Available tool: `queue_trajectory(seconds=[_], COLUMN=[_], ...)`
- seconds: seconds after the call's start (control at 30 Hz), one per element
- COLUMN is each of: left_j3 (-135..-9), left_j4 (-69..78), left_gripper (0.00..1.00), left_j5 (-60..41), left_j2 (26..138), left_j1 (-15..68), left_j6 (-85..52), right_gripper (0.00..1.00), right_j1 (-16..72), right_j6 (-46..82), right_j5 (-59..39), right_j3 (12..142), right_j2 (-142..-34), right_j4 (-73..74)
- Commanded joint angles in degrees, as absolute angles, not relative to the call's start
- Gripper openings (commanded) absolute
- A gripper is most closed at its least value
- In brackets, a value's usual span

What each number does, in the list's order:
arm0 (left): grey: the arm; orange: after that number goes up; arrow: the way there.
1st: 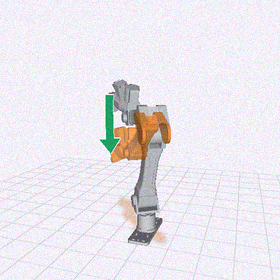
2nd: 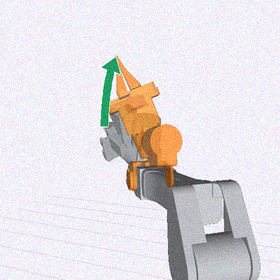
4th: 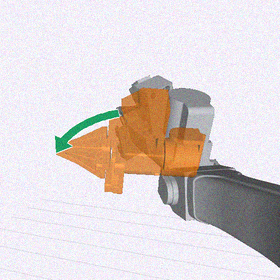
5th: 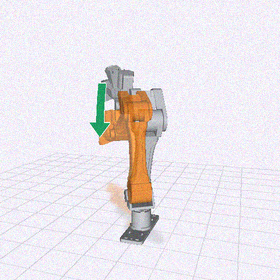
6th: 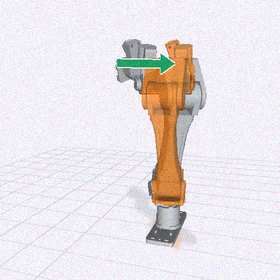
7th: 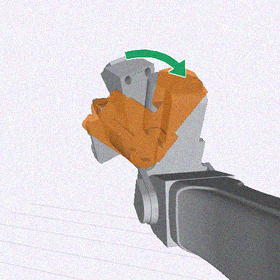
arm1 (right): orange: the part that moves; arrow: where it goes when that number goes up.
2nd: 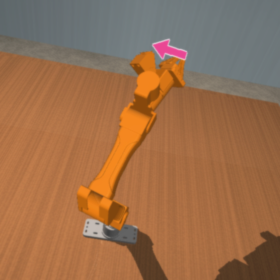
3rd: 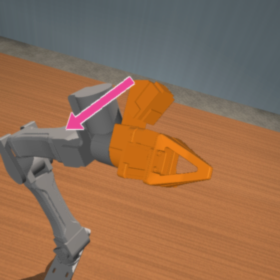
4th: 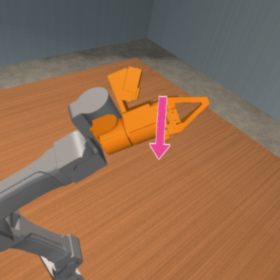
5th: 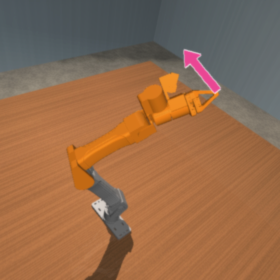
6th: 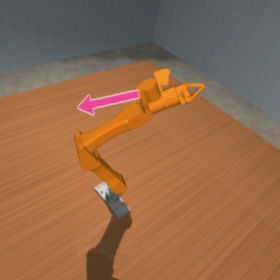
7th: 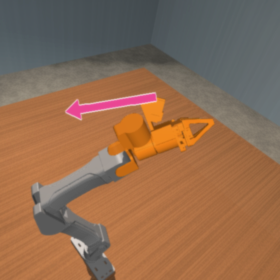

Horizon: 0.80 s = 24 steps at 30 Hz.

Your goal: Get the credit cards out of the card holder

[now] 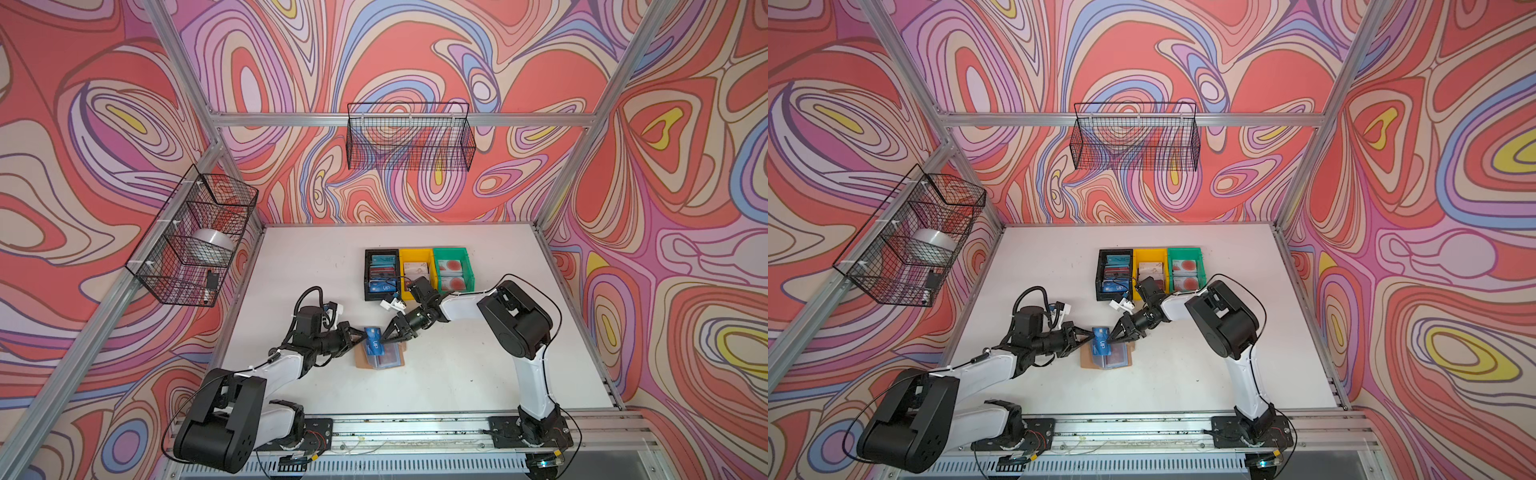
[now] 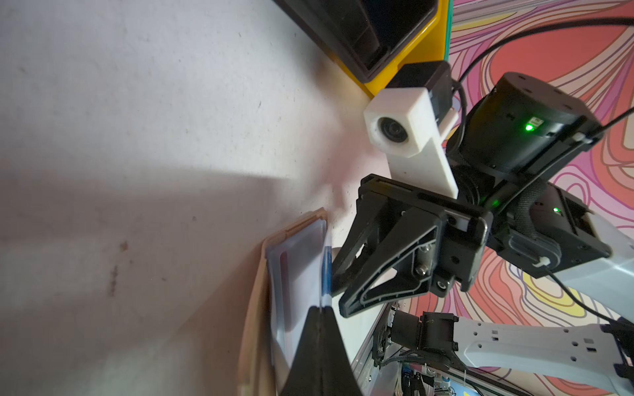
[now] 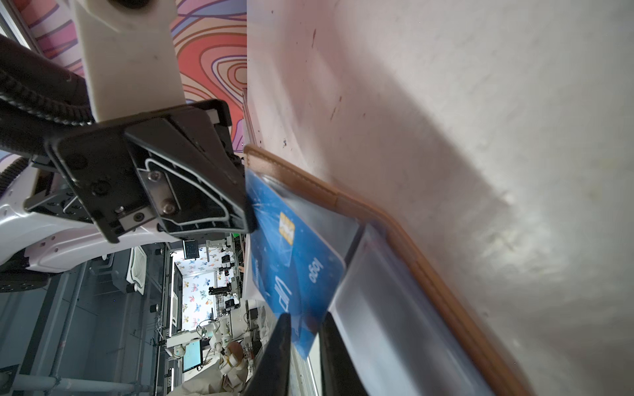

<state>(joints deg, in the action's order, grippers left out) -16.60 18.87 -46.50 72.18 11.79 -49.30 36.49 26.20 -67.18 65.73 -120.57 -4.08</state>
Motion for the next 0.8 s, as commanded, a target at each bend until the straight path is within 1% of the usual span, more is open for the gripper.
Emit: queue_trajectory(seconds=[0.0,0.13,0.2,0.23,0.27,0.33,0.5,0.63,0.77], left_j3=[-16.79,-17.23,-17.39,-17.48,-17.58,-17.82,-17.84,-17.87,-18.0], left_j4=[16.05,13.18,12.21,11.68,11.09,10.1,9.69,10.01,10.36], left_gripper=[0.0,0.01,0.07,0.12,0.15,0.16,0.16,0.12,0.11], left_j5=[-46.28,-45.79,-45.65,-45.55,-45.43,-45.19,-45.07,-45.09,-45.45], left_j2=[72.84,72.52,72.39,72.36,72.38,72.51,72.6,72.62,72.86], left_j1=[11.66,11.69,11.69,11.68,11.64,11.69,11.69,11.69,11.69], left_j6=[-47.61,-46.17,-45.82,-45.61,-45.3,-44.79,-44.47,-44.63,-44.56], right_gripper=[0.14,0.12,0.11,0.11,0.1,0.1,0.09,0.09,0.09], right_j1=[36.72,36.68,36.69,36.67,36.67,36.66,36.65,36.65,36.69], right_j6=[25.93,25.93,25.86,25.56,25.21,23.95,21.78,21.44,21.4], right_j5=[-69.67,-69.52,-69.22,-69.01,-68.66,-67.98,-66.36,-66.49,-66.6], right_j3=[65.35,65.22,65.22,65.3,65.47,65.87,66.86,66.97,66.71], right_j2=[-120.18,-119.82,-119.58,-119.53,-119.28,-118.92,-117.78,-117.42,-117.53], right_j4=[-1.51,-1.67,-1.84,-2.2,-3.01,-4.79,-8.81,-9.4,-9.05])
